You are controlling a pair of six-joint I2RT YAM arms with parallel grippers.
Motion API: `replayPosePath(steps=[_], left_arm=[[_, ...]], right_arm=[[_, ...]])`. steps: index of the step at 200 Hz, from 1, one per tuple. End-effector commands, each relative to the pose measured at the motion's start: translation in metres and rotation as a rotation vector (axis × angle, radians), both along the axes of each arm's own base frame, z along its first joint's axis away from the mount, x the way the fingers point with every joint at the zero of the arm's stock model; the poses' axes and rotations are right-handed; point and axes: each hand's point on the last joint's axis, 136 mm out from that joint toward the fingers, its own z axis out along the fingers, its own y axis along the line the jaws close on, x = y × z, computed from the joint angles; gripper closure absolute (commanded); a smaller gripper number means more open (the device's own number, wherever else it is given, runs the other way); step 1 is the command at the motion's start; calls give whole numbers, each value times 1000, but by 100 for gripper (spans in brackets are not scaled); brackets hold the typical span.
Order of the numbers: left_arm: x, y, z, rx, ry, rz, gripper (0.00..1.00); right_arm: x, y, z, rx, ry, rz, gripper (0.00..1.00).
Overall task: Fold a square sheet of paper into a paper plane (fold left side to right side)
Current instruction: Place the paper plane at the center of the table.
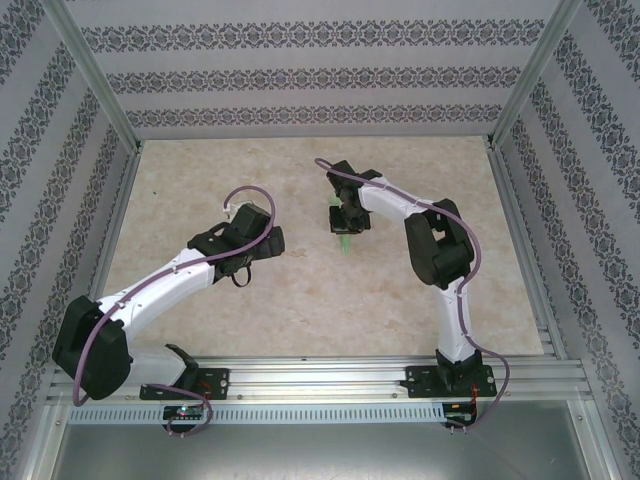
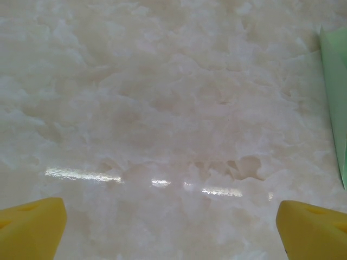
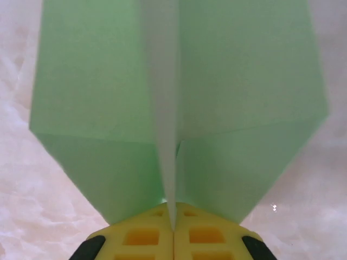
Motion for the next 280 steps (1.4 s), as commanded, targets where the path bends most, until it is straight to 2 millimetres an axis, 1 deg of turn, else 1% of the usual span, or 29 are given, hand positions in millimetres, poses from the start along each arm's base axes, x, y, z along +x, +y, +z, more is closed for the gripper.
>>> replayPosePath(steps=[1,25,42,65,116,140,160,175,195,205,226,242,256,274,280], left_arm=[[-4,5,1,3,-1,9,0],[-4,4,0,1,2,7,0],[-4,5,0,0,2,8,0],[-4,4,-1,1,5,8,0],[-3,3,-2,2,10,5,0],[-4,3,-2,4,10,4,0],[-4,4,-3,7,12,4,0],[-4,4,-2,7,10,4,0],[-2,3,-1,5,5,3,0],[-1,2,2,2,-1,0,0],[3,0,9,1,-25,-7,0],[8,1,17,6,-53,-2,0],[14,5,28,18,-83,10,0],[21,17,49,44,-150,42,0],[23,22,57,53,-181,55,0]], right_arm=[[2,-4,-4,-27,13,-3,89],[3,-3,-5,-31,14,1,81],[3,-4,-3,-38,13,6,79],[3,-5,-3,-49,13,11,79],[-2,1,-16,-45,43,19,79],[-3,1,-21,-56,53,21,79],[-1,1,-15,-61,41,24,79],[1,2,-4,-63,20,31,78],[3,3,16,-62,-15,39,77],[3,4,26,-61,-32,43,75],[1,2,56,-56,-80,49,71],[-3,-1,79,-45,-118,55,66],[-7,-8,100,-46,-162,58,62],[-12,-23,125,-53,-226,55,59],[-14,-29,136,-47,-258,48,58]])
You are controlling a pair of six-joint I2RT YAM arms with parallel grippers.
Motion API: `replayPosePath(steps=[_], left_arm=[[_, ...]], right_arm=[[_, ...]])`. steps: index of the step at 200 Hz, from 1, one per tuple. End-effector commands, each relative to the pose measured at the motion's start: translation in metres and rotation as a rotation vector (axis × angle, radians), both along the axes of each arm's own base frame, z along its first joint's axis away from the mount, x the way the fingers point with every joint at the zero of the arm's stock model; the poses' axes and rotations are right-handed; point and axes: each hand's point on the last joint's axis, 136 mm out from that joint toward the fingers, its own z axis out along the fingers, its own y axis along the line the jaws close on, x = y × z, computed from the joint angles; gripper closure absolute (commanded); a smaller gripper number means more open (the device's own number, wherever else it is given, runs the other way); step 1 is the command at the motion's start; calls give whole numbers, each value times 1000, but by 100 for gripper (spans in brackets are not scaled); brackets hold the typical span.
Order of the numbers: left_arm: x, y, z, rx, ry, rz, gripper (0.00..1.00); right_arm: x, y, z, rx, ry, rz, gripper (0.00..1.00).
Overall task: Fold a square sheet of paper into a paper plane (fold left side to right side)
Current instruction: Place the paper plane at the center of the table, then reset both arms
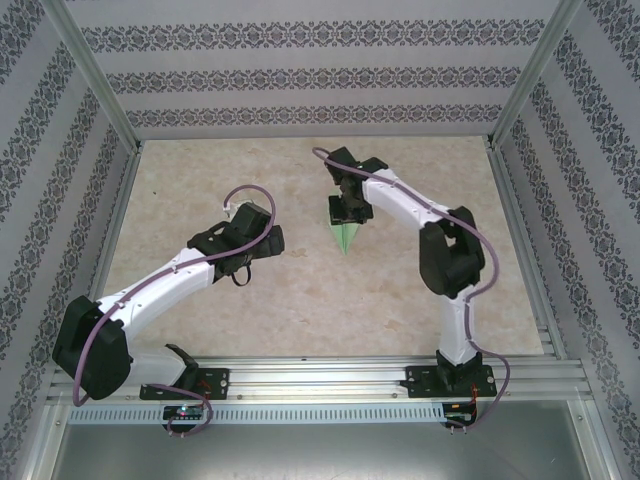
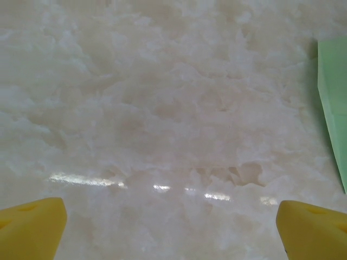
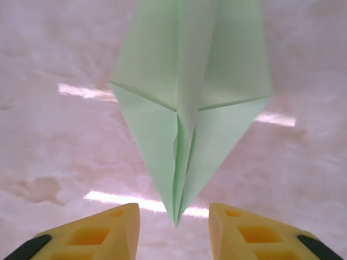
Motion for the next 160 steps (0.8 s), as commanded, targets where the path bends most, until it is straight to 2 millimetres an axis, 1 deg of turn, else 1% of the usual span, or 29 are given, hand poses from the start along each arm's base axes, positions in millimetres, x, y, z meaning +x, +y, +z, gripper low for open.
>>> replayPosePath(steps=[1,27,34,40,55,64,67,70,79,87,95,113,127,146,156,160], left_arm=[[17,19,49,33,-156,53,0],[20,51,90,73,-320,151,0],[19,60,100,88,-362,178,0],[18,68,108,103,-398,204,0],[13,88,126,148,-480,262,0],[9,99,132,176,-520,302,0],[8,103,135,184,-535,314,0],[7,106,137,193,-547,325,0],[4,115,140,216,-577,355,0],[2,123,141,234,-595,382,0],[1,131,142,259,-611,413,0],[1,148,135,329,-617,469,0],[4,159,124,376,-608,500,0],[8,174,104,412,-573,541,0],[10,178,93,427,-555,541,0],[11,178,91,432,-555,532,0]], right_arm=[[-8,-25,48,-18,-121,-3,57],[-15,-54,85,36,-265,-24,53],[-16,-64,90,41,-298,-34,52],[-18,-74,98,43,-338,-41,52],[-23,-99,106,37,-415,-75,46],[-25,-113,112,40,-467,-93,43],[-26,-117,111,37,-479,-100,42],[-27,-122,115,40,-503,-111,41],[-30,-135,118,36,-555,-138,37],[-33,-147,121,36,-601,-166,33],[-35,-158,125,39,-652,-195,26],[-41,-185,130,27,-760,-276,3],[-45,-203,132,20,-837,-339,2],[-51,-227,124,-10,-886,-414,2],[-52,-236,118,-53,-911,-413,2],[-53,-241,113,-80,-917,-422,2]])
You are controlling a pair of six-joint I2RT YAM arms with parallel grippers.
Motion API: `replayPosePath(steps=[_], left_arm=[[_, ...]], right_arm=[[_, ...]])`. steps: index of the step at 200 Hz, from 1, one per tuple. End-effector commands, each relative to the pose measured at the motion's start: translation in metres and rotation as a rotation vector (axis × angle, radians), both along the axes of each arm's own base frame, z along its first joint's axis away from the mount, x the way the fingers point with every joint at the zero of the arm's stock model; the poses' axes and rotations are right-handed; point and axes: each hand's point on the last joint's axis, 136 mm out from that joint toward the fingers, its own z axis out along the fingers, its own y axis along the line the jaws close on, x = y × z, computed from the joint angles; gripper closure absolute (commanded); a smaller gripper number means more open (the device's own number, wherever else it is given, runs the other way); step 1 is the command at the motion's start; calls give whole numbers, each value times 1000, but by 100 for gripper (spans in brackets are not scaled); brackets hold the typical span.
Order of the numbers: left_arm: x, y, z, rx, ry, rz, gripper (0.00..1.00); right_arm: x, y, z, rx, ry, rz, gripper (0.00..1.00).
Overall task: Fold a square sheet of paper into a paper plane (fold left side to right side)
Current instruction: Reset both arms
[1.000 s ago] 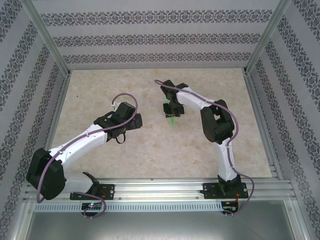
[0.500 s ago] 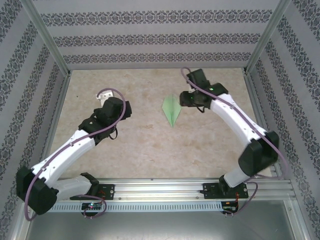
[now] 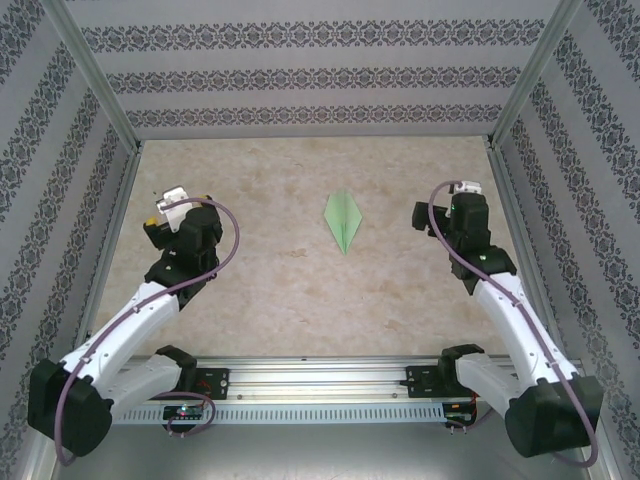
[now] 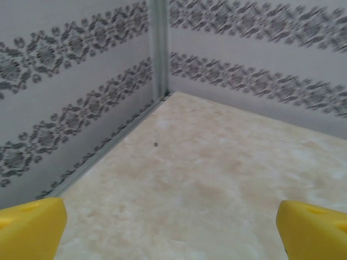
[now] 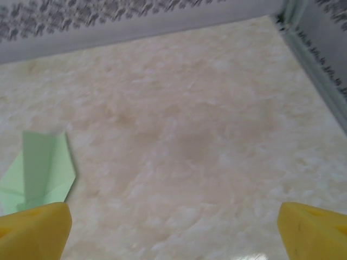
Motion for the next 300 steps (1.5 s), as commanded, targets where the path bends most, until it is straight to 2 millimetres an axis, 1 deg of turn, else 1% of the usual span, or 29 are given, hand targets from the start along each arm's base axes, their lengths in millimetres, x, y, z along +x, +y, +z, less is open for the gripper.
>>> replayPosePath(steps=[1,10,19,34,45,56,81,96,114,121,132,138,139,147,152,158,164,174,182,195,198,205,219,227,235,242,300], left_arm=[[4,16,-5,47,-25,55,0],[6,16,-12,57,-24,36,0],[8,17,-20,59,-25,19,0],[11,19,-34,71,-3,2,0],[14,22,-44,94,30,-8,0],[18,22,-54,123,71,-24,0],[35,16,-78,164,127,-95,0],[45,8,-90,165,116,-147,0],[55,0,-104,165,94,-201,0],[59,-1,-103,172,81,-212,0],[65,-9,-104,163,65,-275,0],[67,-13,-103,172,41,-303,0],[67,-13,-104,172,39,-306,0],[68,-13,-112,155,49,-325,0],[69,-13,-118,147,43,-334,0],[70,-12,-114,149,13,-335,0],[69,-13,-117,133,37,-353,0],[67,-15,-118,118,19,-387,0],[65,-17,-118,118,-8,-411,0],[63,-21,-127,112,-6,-448,0],[64,-21,-130,113,-8,-451,0],[69,-20,-125,124,-35,-439,0],[75,-24,-134,97,47,-478,0],[79,-21,-132,87,28,-470,0],[79,-16,-137,53,62,-465,0],[79,-13,-135,54,39,-460,0],[79,-14,-136,53,50,-461,0]], right_arm=[[9,-26,12,-78,-154,-97,2],[7,-40,2,-124,-162,-161,2],[3,-54,-14,-156,-158,-221,2],[2,-66,-35,-169,-166,-268,2],[3,-69,-49,-159,-164,-271,2],[8,-69,-58,-146,-170,-265,2],[25,-62,-74,-126,-175,-216,2],[37,-55,-71,-138,-191,-165,2],[46,-50,-66,-158,-243,-131,2],[50,-47,-65,-170,-250,-107,2],[54,-45,-64,-180,-271,-84,2],[55,-44,-71,-174,-262,-82,2],[56,-44,-69,-173,-272,-84,2],[59,-42,-71,-164,-292,-69,2],[60,-39,-76,-164,-292,-52,2],[63,-35,-80,-166,-292,-28,2],[66,-33,-85,-164,-290,-14,2],[64,-35,-84,-158,-318,-28,2],[64,-36,-85,-160,-298,-31,2],[66,-35,-86,-155,-288,-23,2],[66,-36,-87,-151,-290,-22,2],[66,-36,-87,-146,-285,-20,2],[66,-37,-87,-143,-283,-18,2],[67,-37,-87,-144,-284,-18,2],[66,-37,-88,-144,-278,-18,2],[66,-37,-87,-144,-283,-18,2],[66,-35,-87,-148,-282,-9,2]])
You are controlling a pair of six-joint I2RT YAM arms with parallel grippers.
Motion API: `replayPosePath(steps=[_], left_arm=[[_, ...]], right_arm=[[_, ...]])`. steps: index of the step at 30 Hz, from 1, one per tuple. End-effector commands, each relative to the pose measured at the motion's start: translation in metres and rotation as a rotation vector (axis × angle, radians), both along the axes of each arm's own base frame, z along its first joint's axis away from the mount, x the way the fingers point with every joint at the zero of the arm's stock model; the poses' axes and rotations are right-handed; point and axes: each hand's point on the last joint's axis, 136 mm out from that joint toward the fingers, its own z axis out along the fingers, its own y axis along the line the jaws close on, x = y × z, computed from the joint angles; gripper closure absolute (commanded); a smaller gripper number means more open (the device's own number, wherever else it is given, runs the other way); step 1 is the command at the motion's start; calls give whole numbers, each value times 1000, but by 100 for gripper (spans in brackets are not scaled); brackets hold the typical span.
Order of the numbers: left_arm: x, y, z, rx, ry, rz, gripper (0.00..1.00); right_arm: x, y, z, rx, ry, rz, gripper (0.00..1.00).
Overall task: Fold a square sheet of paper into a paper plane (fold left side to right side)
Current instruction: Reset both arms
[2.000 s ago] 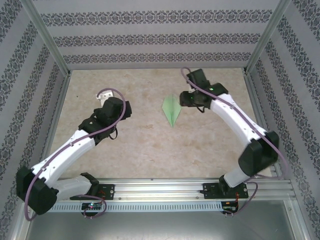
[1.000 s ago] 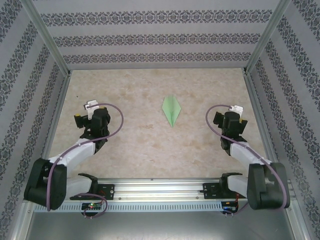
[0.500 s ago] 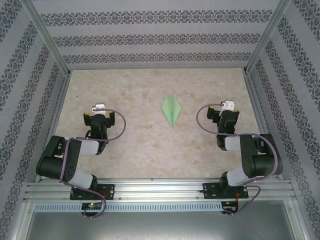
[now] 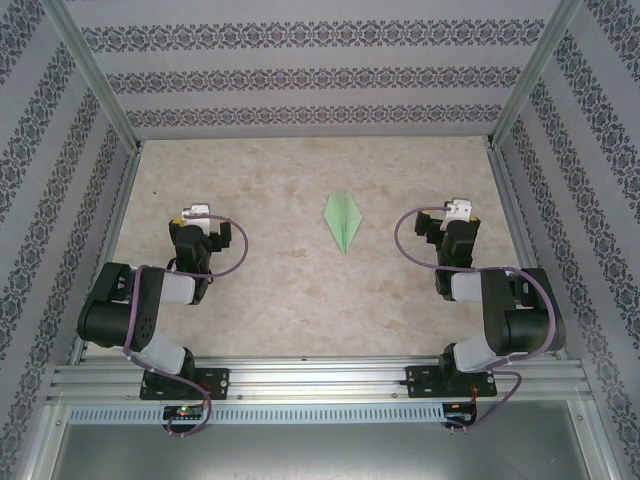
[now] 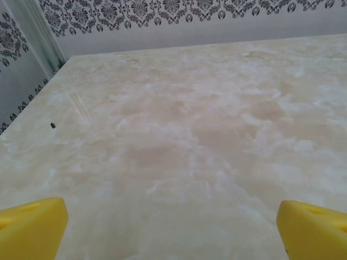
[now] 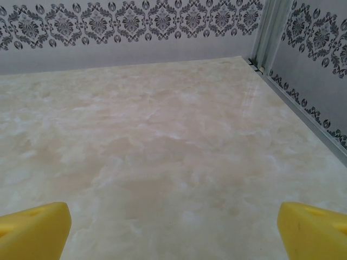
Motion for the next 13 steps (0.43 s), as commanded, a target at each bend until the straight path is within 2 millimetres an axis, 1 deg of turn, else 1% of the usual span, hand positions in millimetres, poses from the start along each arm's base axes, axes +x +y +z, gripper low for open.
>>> replayPosePath(steps=[1,13], left_arm=[[4,-1,6,-25,-17,-10,0],[4,-1,6,-26,-20,-12,0]], right_arm=[[5,2,15,-8,-54,19,2],[5,2,15,-7,-52,24,2]])
